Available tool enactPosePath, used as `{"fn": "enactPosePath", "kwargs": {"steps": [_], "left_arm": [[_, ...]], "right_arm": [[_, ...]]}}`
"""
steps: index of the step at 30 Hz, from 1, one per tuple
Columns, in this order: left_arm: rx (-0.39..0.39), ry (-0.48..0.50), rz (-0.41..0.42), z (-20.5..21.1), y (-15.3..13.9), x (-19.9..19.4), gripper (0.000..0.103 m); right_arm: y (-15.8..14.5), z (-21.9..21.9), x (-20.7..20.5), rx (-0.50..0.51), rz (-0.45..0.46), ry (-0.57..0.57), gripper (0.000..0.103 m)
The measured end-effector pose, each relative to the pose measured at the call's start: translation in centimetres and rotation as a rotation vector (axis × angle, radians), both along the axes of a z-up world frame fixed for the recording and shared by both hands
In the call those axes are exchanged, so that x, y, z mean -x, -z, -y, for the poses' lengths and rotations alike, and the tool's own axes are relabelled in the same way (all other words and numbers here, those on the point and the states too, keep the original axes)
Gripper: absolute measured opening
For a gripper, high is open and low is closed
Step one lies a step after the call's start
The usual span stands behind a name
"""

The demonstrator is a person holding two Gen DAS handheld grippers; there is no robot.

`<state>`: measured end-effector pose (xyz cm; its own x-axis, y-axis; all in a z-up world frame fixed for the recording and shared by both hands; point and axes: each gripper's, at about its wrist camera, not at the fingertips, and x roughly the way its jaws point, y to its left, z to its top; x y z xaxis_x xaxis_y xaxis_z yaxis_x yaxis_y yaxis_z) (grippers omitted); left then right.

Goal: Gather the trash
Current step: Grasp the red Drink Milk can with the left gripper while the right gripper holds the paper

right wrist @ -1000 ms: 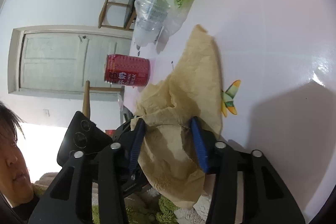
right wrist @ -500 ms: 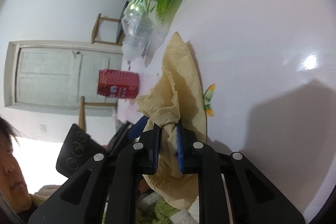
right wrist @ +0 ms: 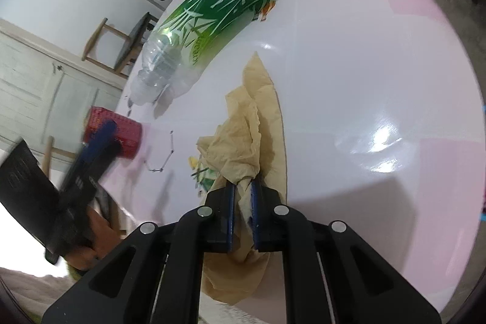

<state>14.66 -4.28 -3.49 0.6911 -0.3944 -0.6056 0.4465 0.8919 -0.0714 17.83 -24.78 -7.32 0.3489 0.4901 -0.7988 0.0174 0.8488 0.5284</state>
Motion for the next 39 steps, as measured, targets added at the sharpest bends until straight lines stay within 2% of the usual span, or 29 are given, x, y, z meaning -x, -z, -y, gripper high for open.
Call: {"fn": "enactPosePath", "kwargs": {"steps": [7,11,18,22,25,28,31,35,39], "left_arm": [[-0.121,-0.047,0.015,2.4,-1.1,-3.6,0.072],[-0.122,-0.033,0.016,3.9,-1.7,-4.1,0.073],[-0.142,0.012,0.027,5.1,-2.0,-2.0,0.074],[-0.099,-0.039,0.067,2.0,-3.9,0.4,0.075],[-0.091,-0.130,0.128,-1.3,-5.2,2.1,0.079],[-0.116,-0.244,0.175,-4.6,-5.6,2.7,0.084],[-0.144,-0.328,0.101,-7.0,-4.4,1.4,0.084],[-0.071,-0.362,-0.027,-8.9,-2.0,-0.6,0.084],[-0.019,-0.364,-0.070,-9.6,-0.5,-1.2,0.084]], "right_arm": [[0.3,1.1,0.8,-0.029,0.021,0.026,0.009],[0.5,1.8,1.0,-0.051,0.028,0.033,0.009],[0.7,1.6,1.0,-0.077,0.030,0.039,0.009],[0.7,1.5,1.1,-0.082,0.030,0.045,0.009],[0.7,1.6,1.1,-0.086,0.032,0.048,0.009],[0.8,1.6,1.1,-0.092,0.034,0.050,0.009],[0.8,1.6,1.1,-0.094,0.032,0.052,0.009],[0.7,1.4,1.0,-0.083,0.028,0.055,0.009],[0.8,1.4,1.0,-0.080,0.024,0.060,0.009]]}}
